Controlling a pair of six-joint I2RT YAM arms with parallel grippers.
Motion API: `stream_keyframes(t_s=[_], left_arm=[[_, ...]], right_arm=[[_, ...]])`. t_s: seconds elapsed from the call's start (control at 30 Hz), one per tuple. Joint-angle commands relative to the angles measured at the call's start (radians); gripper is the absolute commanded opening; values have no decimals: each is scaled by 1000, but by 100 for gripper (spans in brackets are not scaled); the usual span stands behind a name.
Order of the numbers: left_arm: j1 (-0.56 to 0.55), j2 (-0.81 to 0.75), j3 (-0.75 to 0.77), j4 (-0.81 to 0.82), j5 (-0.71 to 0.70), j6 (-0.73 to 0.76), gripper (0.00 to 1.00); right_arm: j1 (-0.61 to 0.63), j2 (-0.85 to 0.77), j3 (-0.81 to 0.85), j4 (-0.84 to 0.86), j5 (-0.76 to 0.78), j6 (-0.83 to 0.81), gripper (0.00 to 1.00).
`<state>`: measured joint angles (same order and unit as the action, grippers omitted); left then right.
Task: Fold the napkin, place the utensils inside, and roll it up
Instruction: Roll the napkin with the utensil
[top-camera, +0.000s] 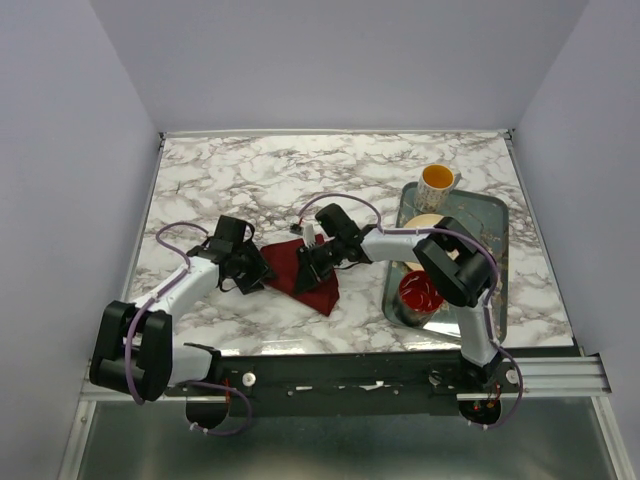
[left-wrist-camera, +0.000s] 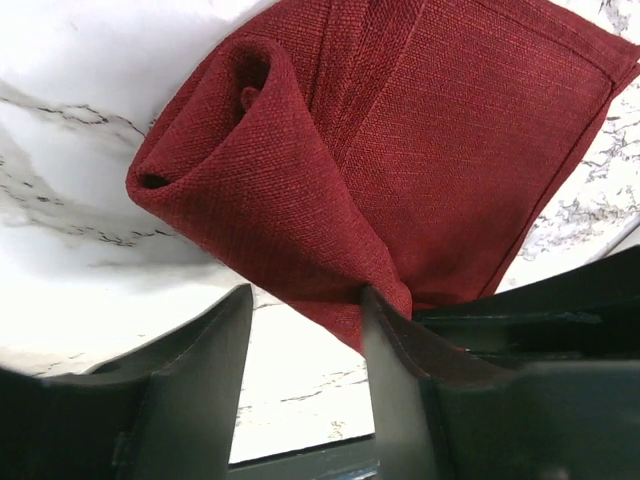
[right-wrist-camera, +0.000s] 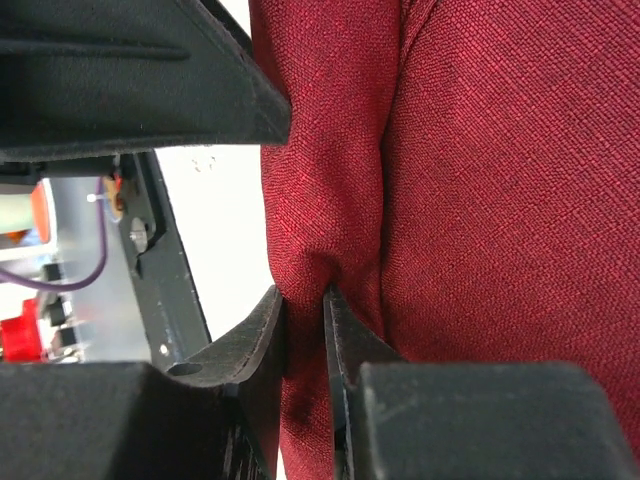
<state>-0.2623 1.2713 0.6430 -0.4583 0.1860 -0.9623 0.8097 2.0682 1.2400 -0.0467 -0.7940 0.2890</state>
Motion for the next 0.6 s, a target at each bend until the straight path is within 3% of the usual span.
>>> stream_keyframes(t_s=[0.0,0.57], left_arm=[[-6,11,17,12,17,-13,61],[-12,143,12,116,-20,-32,59]], right_arm=[[-9,69,-45,-12,-31,1,1],[-12,112,-34,-8,-83,-30,1]])
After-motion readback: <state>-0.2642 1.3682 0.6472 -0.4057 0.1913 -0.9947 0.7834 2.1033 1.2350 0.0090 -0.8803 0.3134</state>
